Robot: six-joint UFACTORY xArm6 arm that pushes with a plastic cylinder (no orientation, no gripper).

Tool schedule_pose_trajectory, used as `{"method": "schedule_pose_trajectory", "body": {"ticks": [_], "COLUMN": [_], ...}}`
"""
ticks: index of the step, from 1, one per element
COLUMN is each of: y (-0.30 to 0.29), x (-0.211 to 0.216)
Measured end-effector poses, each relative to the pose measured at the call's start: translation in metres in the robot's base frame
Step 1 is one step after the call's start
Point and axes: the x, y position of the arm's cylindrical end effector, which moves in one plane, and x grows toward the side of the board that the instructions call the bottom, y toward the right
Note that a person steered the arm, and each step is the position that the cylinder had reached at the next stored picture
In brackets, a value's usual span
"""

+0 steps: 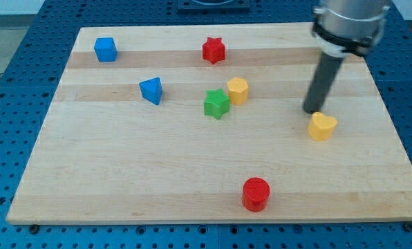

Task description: Push your arm to the left of the green star

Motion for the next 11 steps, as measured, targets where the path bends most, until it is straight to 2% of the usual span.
{"method": "schedule_pose_trajectory", "body": {"ticks": [6,8,10,11], "y": [-0.095,-0.091,-0.183,-0.201], "x": [0.004,0.097,0.084,0.036]}}
